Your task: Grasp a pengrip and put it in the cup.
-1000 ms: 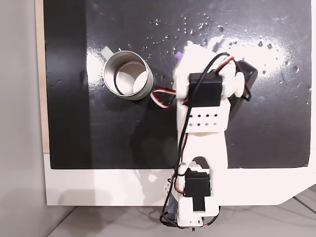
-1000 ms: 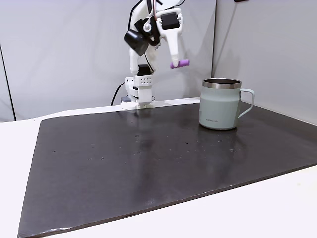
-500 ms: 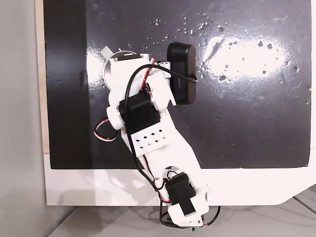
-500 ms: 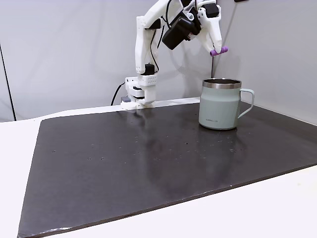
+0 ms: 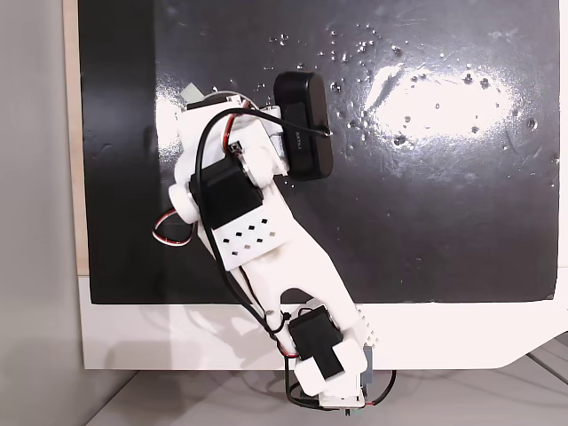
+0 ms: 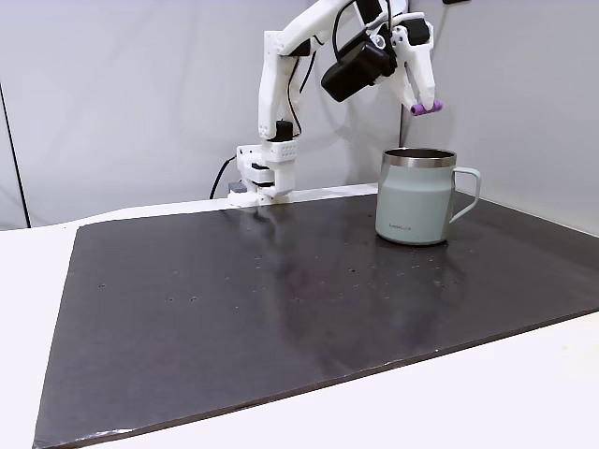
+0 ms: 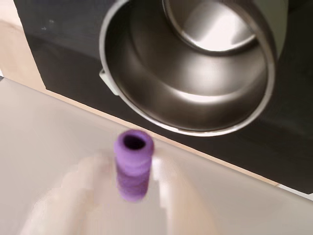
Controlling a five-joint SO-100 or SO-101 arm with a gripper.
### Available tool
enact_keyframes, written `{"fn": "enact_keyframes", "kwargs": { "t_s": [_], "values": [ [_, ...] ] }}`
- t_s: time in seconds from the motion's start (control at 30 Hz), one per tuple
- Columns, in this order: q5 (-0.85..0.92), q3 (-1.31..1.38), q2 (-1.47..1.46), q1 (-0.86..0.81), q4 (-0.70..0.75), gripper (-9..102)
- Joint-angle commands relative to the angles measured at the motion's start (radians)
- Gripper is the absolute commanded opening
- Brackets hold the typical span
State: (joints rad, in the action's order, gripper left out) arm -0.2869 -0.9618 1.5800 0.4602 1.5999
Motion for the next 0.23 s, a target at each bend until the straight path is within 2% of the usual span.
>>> {"fn": "enact_keyframes", "kwargs": {
  "t_s": [0.0,0.2],
  "values": [
    [0.009,0.052,0.015,0.003,-0.015,24],
    [0.009,0.049,0.02,0.002,-0.014,24]
  ]
}}
